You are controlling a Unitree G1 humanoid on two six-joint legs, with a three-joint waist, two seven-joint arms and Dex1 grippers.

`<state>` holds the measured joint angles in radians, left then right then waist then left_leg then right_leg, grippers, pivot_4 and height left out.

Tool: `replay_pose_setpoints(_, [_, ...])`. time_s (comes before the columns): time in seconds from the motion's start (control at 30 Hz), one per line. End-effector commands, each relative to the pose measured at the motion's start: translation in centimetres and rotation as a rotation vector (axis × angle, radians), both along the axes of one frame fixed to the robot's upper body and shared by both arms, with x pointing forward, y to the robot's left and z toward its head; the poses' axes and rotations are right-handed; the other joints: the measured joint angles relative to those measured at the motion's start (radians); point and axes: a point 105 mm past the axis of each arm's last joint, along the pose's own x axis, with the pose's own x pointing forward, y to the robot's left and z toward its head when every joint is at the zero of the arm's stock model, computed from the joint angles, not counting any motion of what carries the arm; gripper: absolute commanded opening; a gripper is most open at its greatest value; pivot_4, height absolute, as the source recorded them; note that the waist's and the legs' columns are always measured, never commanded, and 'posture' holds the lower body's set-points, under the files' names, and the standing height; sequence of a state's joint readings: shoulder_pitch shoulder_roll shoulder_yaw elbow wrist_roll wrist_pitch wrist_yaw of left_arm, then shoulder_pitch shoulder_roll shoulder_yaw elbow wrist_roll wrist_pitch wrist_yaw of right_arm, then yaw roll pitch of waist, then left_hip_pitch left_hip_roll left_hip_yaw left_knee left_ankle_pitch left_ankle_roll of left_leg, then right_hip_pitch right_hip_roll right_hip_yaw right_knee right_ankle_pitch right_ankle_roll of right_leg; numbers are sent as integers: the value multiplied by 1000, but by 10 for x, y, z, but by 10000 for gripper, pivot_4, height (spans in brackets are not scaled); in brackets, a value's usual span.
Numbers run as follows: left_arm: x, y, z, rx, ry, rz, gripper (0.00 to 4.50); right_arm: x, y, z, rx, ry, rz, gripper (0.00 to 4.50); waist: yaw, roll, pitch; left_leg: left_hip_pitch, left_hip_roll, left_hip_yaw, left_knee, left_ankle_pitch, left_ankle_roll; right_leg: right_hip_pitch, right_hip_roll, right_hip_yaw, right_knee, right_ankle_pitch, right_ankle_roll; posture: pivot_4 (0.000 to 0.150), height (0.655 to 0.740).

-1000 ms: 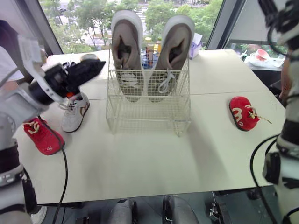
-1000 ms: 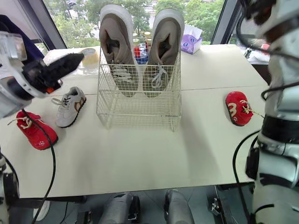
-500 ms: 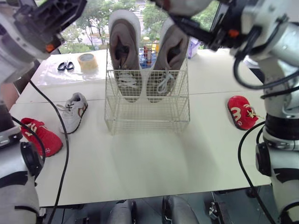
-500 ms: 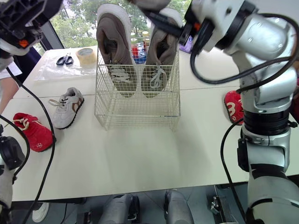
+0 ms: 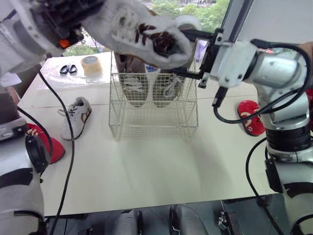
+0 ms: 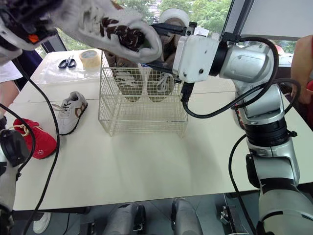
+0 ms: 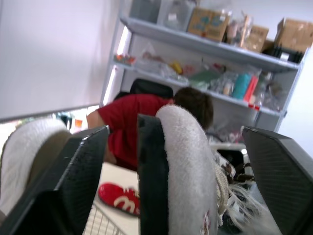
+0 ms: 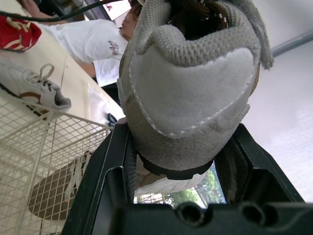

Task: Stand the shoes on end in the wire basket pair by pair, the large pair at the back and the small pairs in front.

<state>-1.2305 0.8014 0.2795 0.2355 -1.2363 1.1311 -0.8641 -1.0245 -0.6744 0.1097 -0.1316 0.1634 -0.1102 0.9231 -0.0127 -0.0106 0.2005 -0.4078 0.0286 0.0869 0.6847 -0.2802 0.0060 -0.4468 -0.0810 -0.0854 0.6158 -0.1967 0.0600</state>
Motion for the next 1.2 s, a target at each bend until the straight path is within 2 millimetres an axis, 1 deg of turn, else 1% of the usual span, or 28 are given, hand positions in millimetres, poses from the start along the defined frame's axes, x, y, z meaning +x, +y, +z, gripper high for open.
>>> replay_pose_setpoints(0.03, [-9,1,6,7,-48,-12,26561,-10,0,14,16,-89,9,19574,0,0,0,0,0,0,0,0,0,0,0,0,0,0,0,1500,7400])
replay_pose_setpoints(0.07, [-9,1,6,6,-46,-14,21142,-10,0,14,11,-94,6,19574,0,0,0,0,0,0,0,0,0,0,0,0,0,0,0,1500,7400])
replay_pose_setpoints(0.1, [-9,1,6,5,-46,-15,16849,-9,0,13,7,-97,3,19574,0,0,0,0,0,0,0,0,0,0,0,0,0,0,0,1500,7400])
replay_pose_setpoints(0.13, [-9,1,6,3,-45,-15,11106,-9,0,13,3,-99,-1,19574,0,0,0,0,0,0,0,0,0,0,0,0,0,0,0,1500,7400])
replay_pose_setpoints(0.2, [-7,2,6,-5,-43,-1,2653,-8,-1,11,-4,-104,-12,19574,0,0,0,0,0,0,0,0,0,0,0,0,0,0,0,1500,7400])
replay_pose_setpoints(0.27, [-3,5,10,-46,-41,16,2287,-3,-3,9,-8,-91,-36,19574,1,0,0,0,0,0,0,0,0,0,0,0,0,0,0,1500,7400])
replay_pose_setpoints(0.33, [7,18,21,-176,-36,82,2287,10,-13,7,73,31,-84,28422,4,0,0,0,0,0,0,0,0,0,0,0,0,0,0,1500,7400])
replay_pose_setpoints(0.37, [10,23,24,-225,-30,104,2287,13,-17,6,105,78,-97,31758,5,0,0,0,0,0,0,0,0,0,0,0,1,0,0,1500,7400])
replay_pose_setpoints(0.43, [14,29,26,-302,-22,144,2287,20,-26,6,187,153,-129,42556,3,-2,-1,0,0,-1,1,0,0,1,-1,0,1,0,0,1500,7400])
replay_pose_setpoints(0.47, [14,31,25,-340,-21,155,2287,25,-33,6,249,191,-153,44496,2,-2,-1,0,0,-1,1,0,0,1,-1,0,1,0,0,1500,7400])
replay_pose_setpoints(0.5, [14,33,24,-368,-18,163,2287,28,-38,6,292,219,-170,44496,1,-2,-1,0,0,-1,1,0,0,1,-1,0,1,0,0,1500,7400])
replay_pose_setpoints(0.53, [14,36,24,-417,-18,180,2287,32,-45,5,373,274,-178,44496,1,-2,-1,0,0,-1,1,0,0,0,-1,0,1,0,0,1500,7400])
replay_pose_setpoints(0.57, [14,39,24,-488,-9,179,2287,35,-50,-1,449,341,-176,44496,2,-2,-1,0,0,-1,0,0,0,0,-1,0,1,0,0,1500,7400])
replay_pose_setpoints(0.6, [17,41,20,-561,17,182,2287,37,-54,-3,584,442,-133,44496,3,-2,-1,0,0,-1,0,0,0,0,-1,0,1,0,0,1500,7400])
replay_pose_setpoints(0.63, [22,40,12,-612,46,194,2287,37,-55,-4,748,564,-56,44496,4,-2,-1,1,0,-1,0,0,0,1,-2,0,1,0,0,1500,7400])
replay_pose_setpoints(0.67, [24,38,6,-640,67,204,2287,36,-55,-4,847,647,-3,44496,3,-2,-1,1,1,-1,1,0,-1,1,-2,0,2,0,0,1500,7400])
replay_pose_setpoints(0.7, [23,30,-1,-659,89,189,2287,30,-48,-1,955,761,113,44496,2,-2,-1,2,1,-2,0,1,-1,3,-2,0,2,1,-1,1500,7400])
replay_pose_setpoints(0.73, [21,25,-5,-670,101,176,2287,25,-42,1,1008,834,186,44496,2,-2,-1,2,1,-2,0,1,-2,2,-2,0,3,1,-1,1500,7400])
replay_pose_setpoints(0.8, [17,8,-14,-676,121,150,2287,6,-20,14,1114,1000,448,44496,2,-2,-1,1,1,-2,1,2,-3,1,-1,0,3,2,-2,1500,7400])
replay_pose_setpoints(0.83, [17,2,-17,-683,135,151,2287,0,-15,20,1160,1055,543,44496,1,-2,-1,1,1,-2,1,2,-3,1,-1,0,4,2,-2,1500,7400])
replay_pose_setpoints(0.9, [18,-5,-19,-701,149,173,2287,-8,-12,32,1223,1113,680,44496,2,-2,-1,1,1,-3,0,2,-3,1,0,-1,4,2,-2,1500,7400])
replay_pose_setpoints(0.97, [17,-5,-18,-734,159,171,2287,-14,-10,40,1237,1135,747,44496,4,-2,-2,1,1,-2,0,1,-1,1,0,-1,3,2,-2,1500,7400])
replay_pose_setpoints(1.07, [14,-9,-19,-716,156,162,2287,-18,-7,43,1224,1145,755,44496,3,-3,-2,1,0,-3,1,-3,6,3,0,-2,1,2,-2,1500,7400])
replay_pose_setpoints(1.2, [13,-16,-28,-668,165,147,2287,-16,-2,45,1196,1148,747,44496,3,-3,-2,1,0,-3,1,-3,6,3,0,-1,1,2,-2,1500,7400])
